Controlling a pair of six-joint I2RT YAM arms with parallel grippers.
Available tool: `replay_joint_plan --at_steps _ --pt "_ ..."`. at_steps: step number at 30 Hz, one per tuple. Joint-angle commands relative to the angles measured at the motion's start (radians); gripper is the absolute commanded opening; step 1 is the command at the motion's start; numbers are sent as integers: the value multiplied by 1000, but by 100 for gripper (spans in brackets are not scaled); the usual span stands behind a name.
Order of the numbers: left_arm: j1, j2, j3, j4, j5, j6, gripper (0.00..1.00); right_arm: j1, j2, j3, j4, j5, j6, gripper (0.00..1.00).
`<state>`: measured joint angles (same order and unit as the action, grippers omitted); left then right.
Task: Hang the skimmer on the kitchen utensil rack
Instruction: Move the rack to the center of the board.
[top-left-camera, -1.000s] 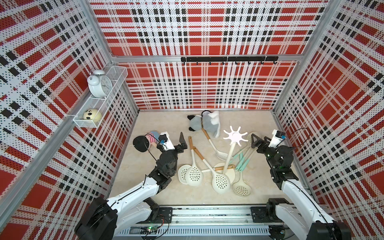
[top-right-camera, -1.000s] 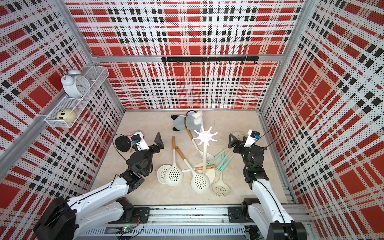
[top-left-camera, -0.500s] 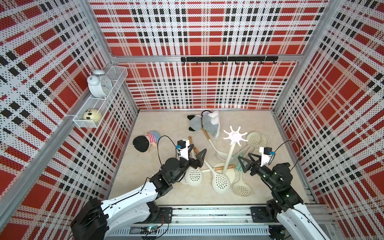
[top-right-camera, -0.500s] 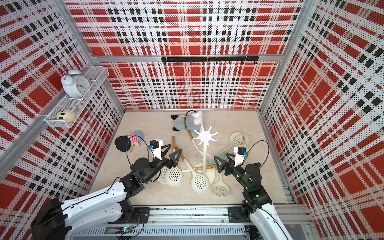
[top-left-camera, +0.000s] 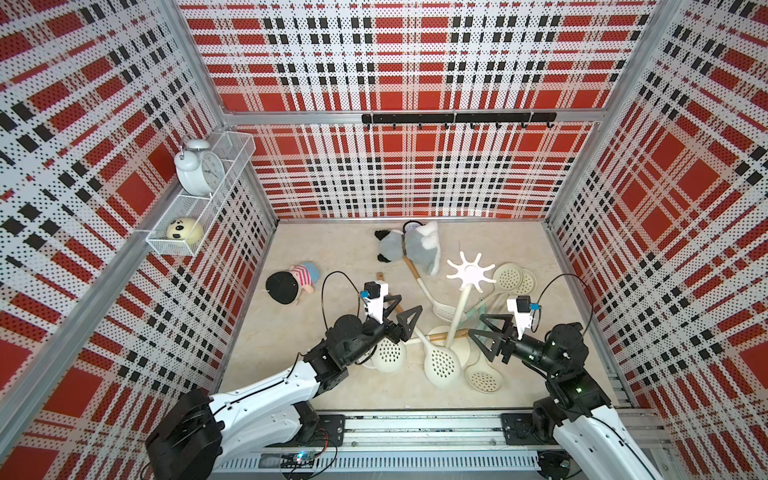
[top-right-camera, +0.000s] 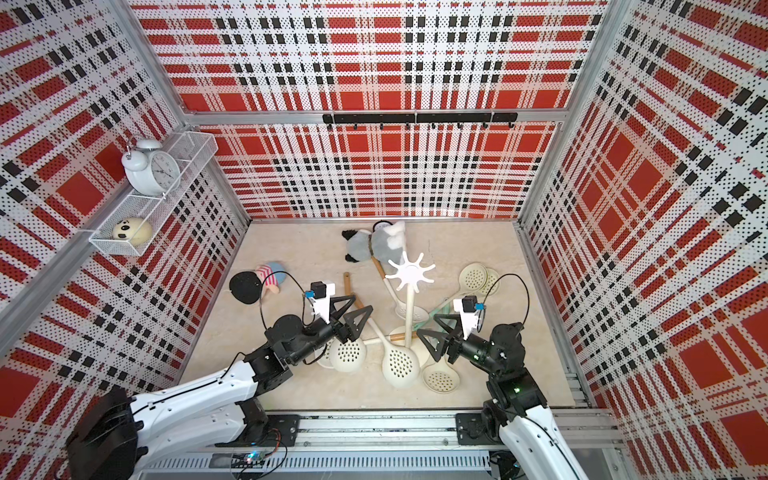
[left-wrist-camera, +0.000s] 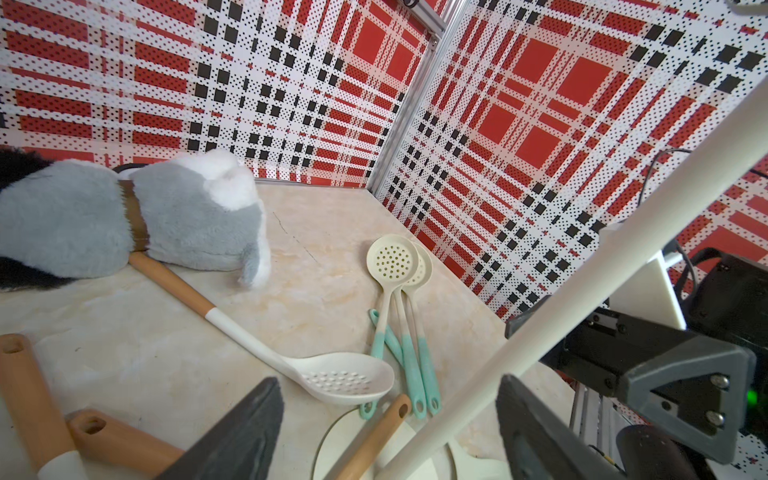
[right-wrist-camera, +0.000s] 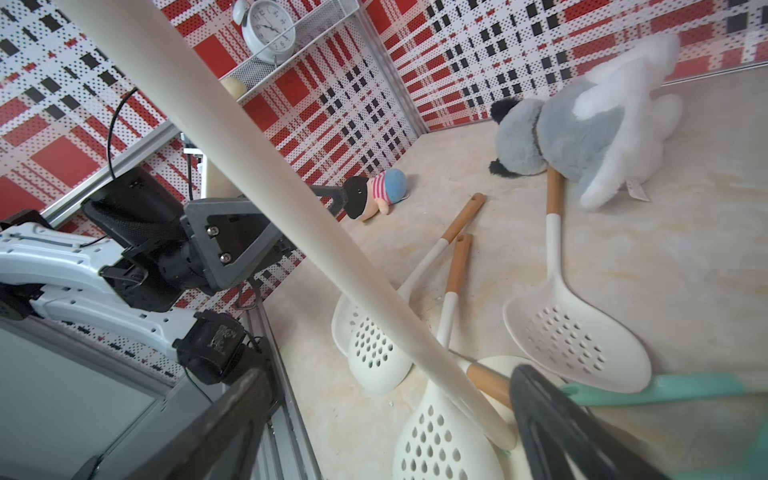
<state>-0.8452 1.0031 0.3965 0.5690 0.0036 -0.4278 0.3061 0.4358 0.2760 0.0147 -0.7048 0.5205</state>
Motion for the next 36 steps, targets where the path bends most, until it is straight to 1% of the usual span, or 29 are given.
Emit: replay_joint_plan --at_steps 1,5,7,12,19,24,26,29,31,35,36 --pt "-4 -2 -1 32 28 -14 83 10 80 15 165 -53 5 85" --pt "-2 -16 -11 32 29 -19 81 29 216 35 288 -50 -14 74" --pt "2 -24 -21 32 29 -25 80 47 279 50 321 -42 -35 69" --pt "25 -62 -49 32 37 -44 78 91 401 87 383 -25 -91 61" --pt "87 -112 -74 31 93 -74 71 103 459 140 426 -44 -130 42" --pt "106 -122 -77 33 116 -80 66 105 499 179 432 -56 -147 28" --pt "109 -123 -78 32 118 -78 64 104 502 193 422 -50 -160 25" --pt "114 -126 -83 32 118 -80 62 105 489 223 365 -2 -198 18" --pt "119 -127 -83 32 118 -82 61 105 480 262 295 45 -241 15" --pt "130 -123 -73 32 124 -81 59 103 456 369 114 231 -356 8" --pt "134 -124 -70 32 125 -80 58 104 449 394 105 243 -364 7"
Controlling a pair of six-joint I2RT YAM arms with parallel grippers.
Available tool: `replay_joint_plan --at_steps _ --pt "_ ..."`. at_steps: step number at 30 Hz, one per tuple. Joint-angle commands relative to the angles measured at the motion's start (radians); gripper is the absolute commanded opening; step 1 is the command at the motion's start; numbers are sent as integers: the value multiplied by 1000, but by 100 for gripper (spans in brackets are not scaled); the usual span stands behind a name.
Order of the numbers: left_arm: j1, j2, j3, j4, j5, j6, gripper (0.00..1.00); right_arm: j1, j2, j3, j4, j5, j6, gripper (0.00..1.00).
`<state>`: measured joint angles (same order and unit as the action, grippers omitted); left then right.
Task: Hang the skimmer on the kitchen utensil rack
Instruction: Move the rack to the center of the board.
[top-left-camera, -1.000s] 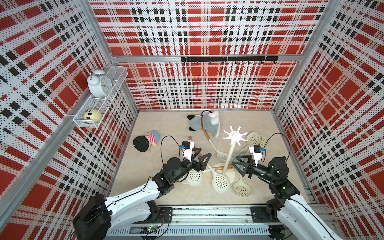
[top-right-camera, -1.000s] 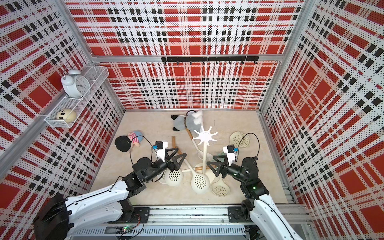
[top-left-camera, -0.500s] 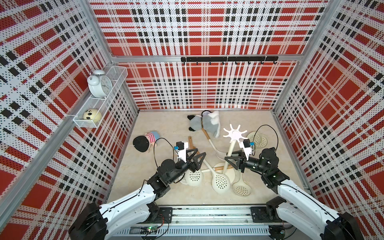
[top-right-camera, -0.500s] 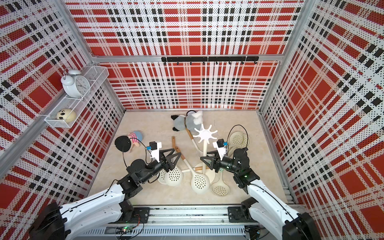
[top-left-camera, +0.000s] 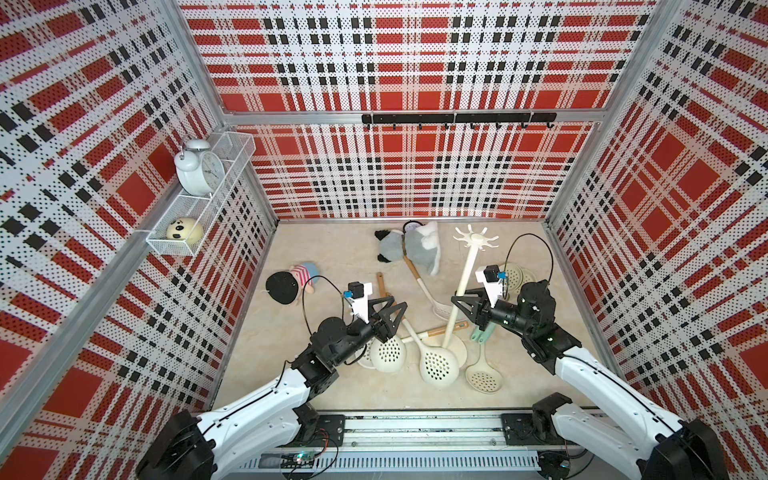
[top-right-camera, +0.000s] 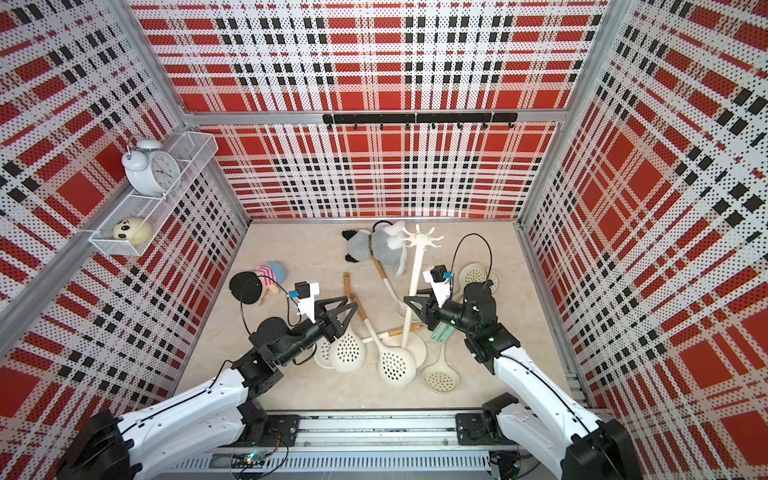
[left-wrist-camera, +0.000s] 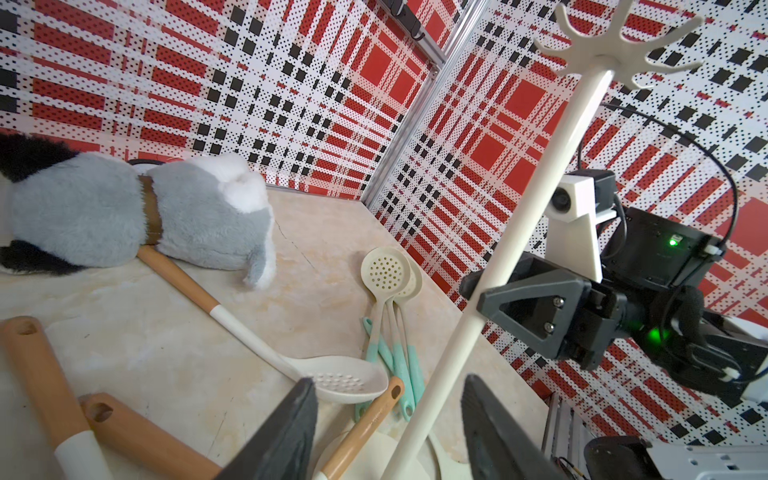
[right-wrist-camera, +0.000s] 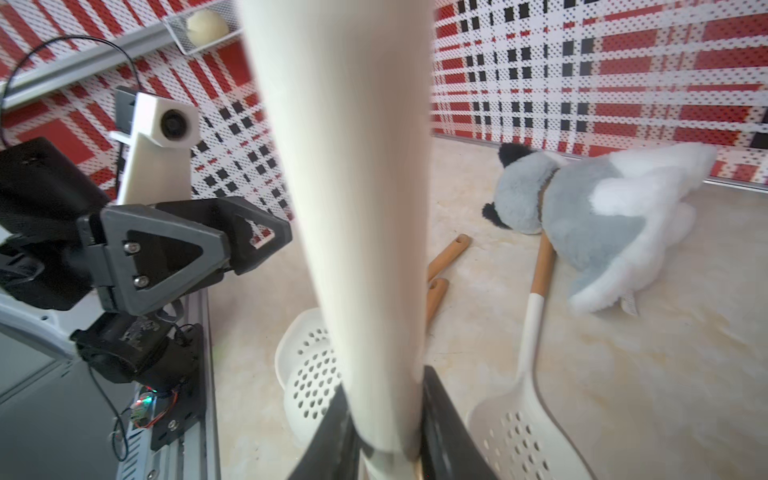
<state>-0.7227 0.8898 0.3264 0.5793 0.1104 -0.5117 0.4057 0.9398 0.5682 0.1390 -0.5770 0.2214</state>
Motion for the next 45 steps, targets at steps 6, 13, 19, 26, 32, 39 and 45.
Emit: replay_joint_plan --at_steps 6,13,19,26,32,39,45 --pt "46 7 34 10 3 9 56 5 -73 254 -208 471 -166 0" --pt "70 44 64 -1 -23 19 54 5 -33 387 -260 730 -210 0" --pt "82 82 91 -7 -39 17 53 4 57 480 -195 889 -250 0" --pt "103 139 146 -32 -47 29 53 -9 260 574 -16 879 -253 0" --pt "79 232 206 -40 -68 66 53 -51 505 656 141 720 -214 0" --pt "24 384 290 -61 -121 113 54 -113 748 793 239 567 -183 0" --pt "26 452 311 -29 -102 102 54 -114 848 833 271 519 -189 0"
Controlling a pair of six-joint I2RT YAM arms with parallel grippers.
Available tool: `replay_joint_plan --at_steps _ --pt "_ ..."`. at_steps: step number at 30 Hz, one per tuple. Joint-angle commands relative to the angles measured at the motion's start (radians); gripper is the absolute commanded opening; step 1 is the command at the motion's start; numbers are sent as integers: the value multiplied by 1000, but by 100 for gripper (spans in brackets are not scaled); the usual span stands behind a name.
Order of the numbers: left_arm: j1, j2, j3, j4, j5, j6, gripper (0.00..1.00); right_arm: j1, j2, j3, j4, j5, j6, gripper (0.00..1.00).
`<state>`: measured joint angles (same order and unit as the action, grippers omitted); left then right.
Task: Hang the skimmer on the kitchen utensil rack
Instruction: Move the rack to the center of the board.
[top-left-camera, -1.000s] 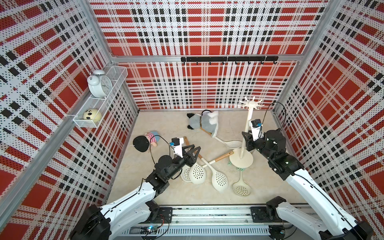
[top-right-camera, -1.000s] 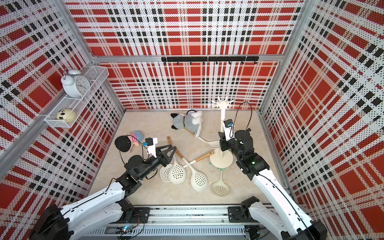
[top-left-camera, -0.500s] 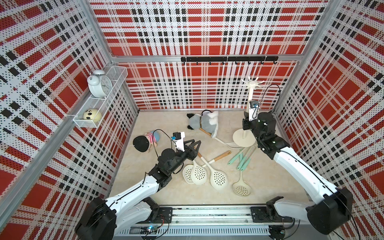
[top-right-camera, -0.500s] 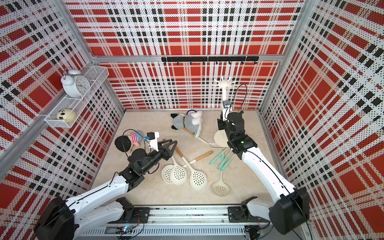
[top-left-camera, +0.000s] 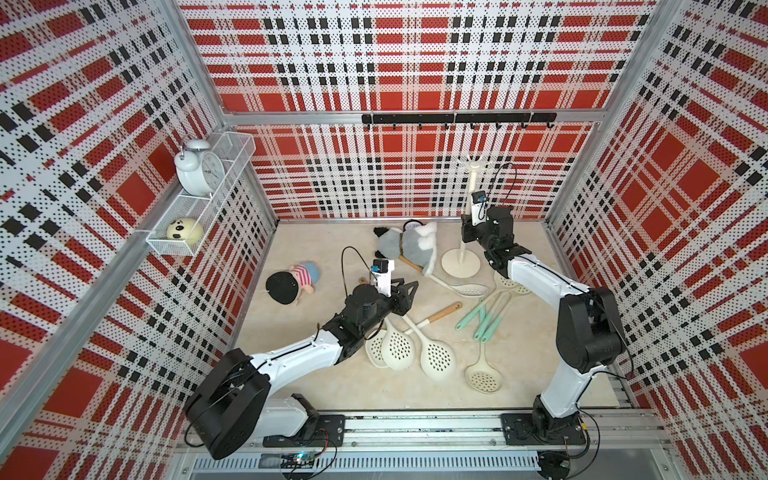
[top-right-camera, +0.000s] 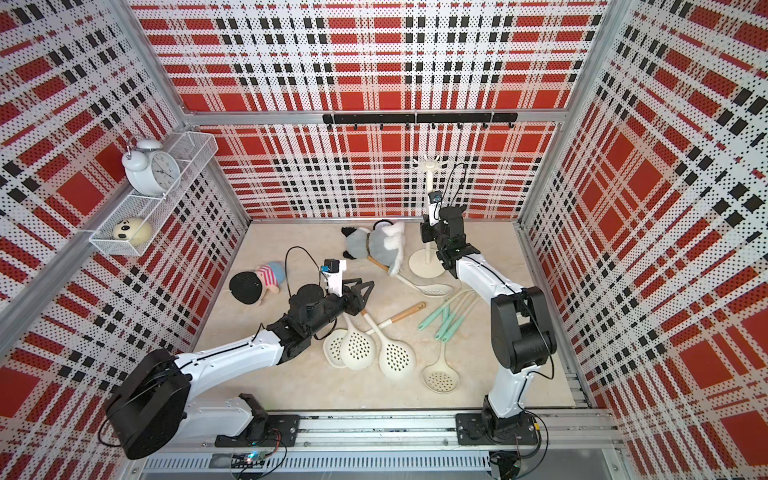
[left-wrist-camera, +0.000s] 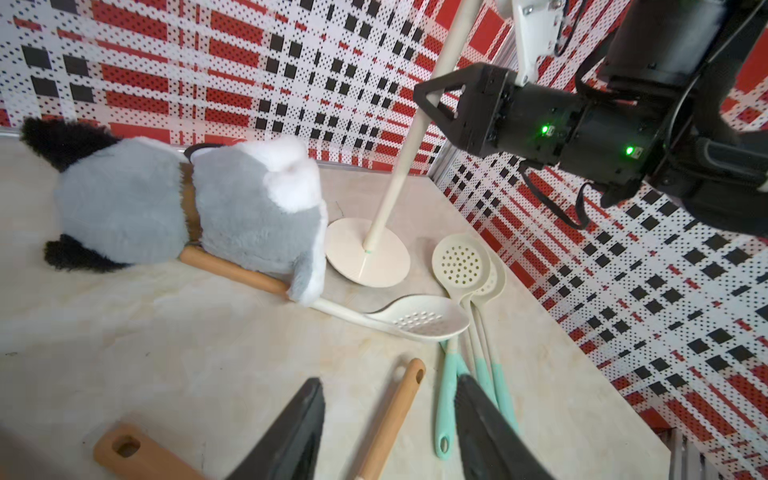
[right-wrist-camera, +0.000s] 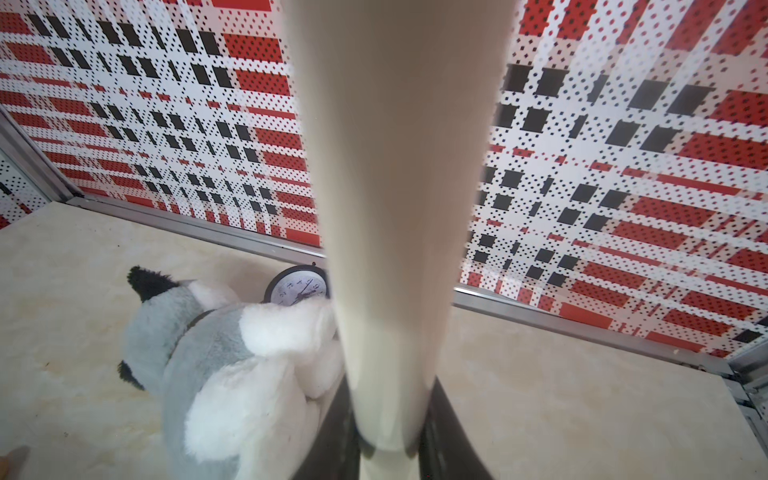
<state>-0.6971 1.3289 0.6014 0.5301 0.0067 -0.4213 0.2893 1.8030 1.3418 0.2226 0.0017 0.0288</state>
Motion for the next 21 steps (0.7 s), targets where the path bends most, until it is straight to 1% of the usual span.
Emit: replay_joint_plan --at_steps 1,5,9,12,14,16,19,21 --pt "2 17 36 22 5 12 54 4 -11 58 196 -74 10 0" --pt "33 11 15 36 22 -14 54 25 12 71 220 -106 51 0" --pt "95 -28 -47 77 55 -68 54 72 76 141 259 -93 94 0" --pt "119 -77 -85 80 65 -82 54 113 185 294 271 -78 148 0" --pt "125 -111 -103 71 59 -82 54 145 284 442 253 -89 184 0" --pt "135 -146 -121 51 48 -84 54 187 402 636 198 -101 200 0" --pt "153 -186 -149 32 41 -91 54 233 544 910 81 -94 176 0" --pt "167 -205 -163 23 44 -96 54 235 560 959 46 -68 149 0"
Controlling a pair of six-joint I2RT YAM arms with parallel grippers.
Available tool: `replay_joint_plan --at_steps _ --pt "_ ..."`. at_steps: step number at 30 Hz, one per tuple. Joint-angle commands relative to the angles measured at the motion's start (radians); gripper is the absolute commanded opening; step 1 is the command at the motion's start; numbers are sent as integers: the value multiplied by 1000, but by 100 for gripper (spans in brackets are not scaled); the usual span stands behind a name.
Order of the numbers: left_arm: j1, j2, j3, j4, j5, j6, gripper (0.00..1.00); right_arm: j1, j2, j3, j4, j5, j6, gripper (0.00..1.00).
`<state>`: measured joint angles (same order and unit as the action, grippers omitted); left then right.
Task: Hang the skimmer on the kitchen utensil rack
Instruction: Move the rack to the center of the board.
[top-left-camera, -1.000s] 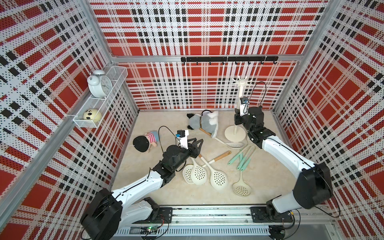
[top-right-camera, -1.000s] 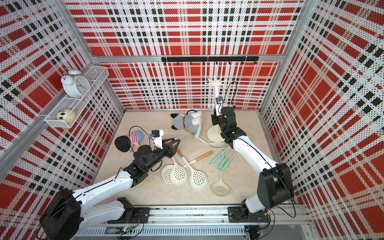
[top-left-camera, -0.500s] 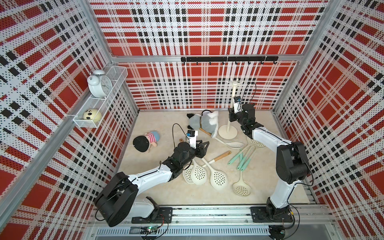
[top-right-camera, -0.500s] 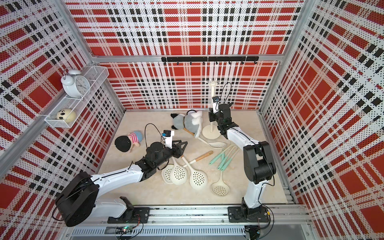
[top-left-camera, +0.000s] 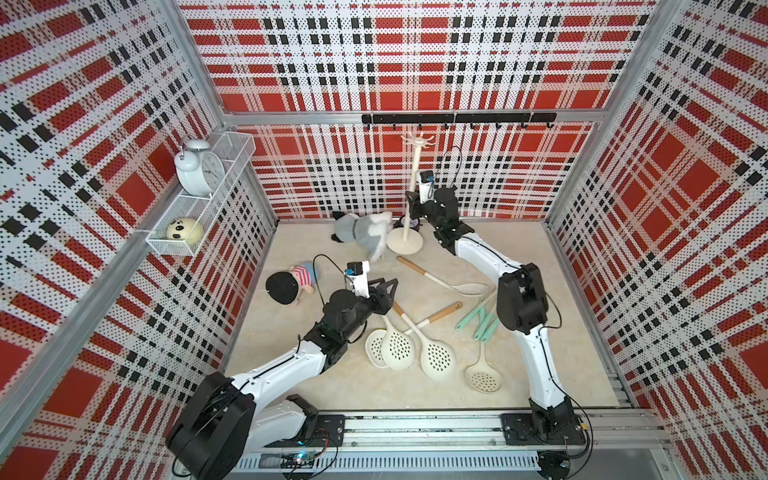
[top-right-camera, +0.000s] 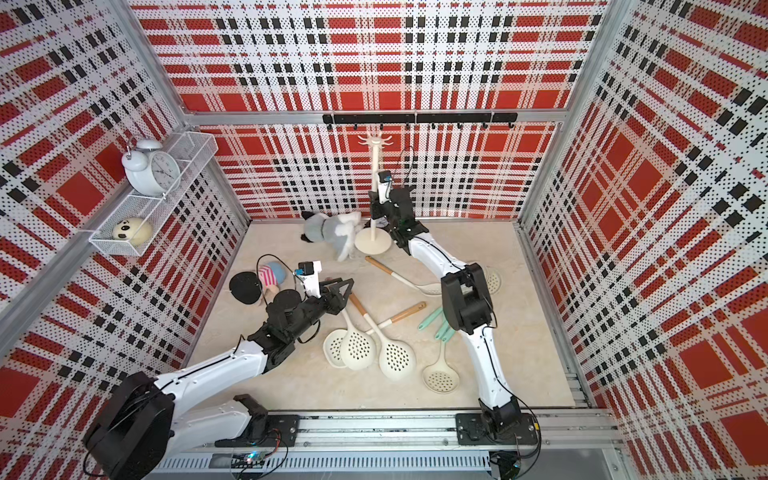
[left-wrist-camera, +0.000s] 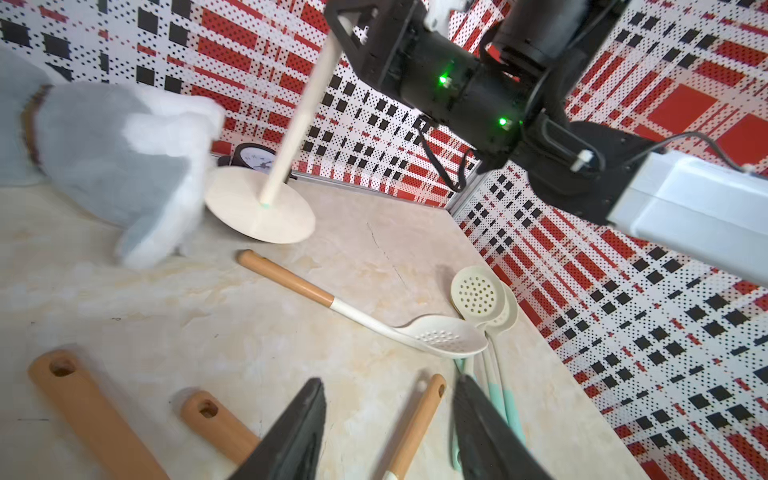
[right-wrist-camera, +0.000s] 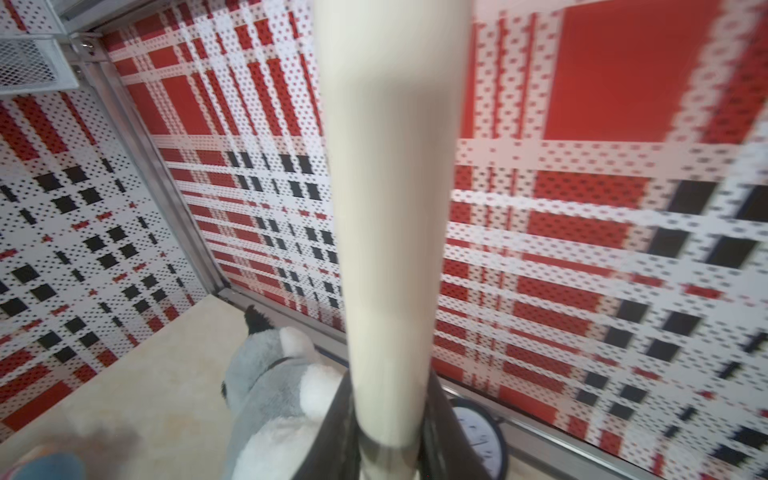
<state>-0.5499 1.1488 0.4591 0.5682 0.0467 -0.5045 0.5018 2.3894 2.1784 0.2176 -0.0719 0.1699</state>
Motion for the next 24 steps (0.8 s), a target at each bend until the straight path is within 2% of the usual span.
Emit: replay_joint_plan --at_steps 1,8,11,24 --pt "22 -34 -26 -22 3 -12 54 15 -48 82 62 29 -13 0" --pt "17 -14 -20 -31 4 9 54 -82 -295 -333 217 70 -99 0" --pt "1 21 -1 -20 4 14 54 -92 -369 -445 245 79 -146 0" --pt "-31 58 22 -13 12 19 54 -101 -483 -717 343 71 -170 0"
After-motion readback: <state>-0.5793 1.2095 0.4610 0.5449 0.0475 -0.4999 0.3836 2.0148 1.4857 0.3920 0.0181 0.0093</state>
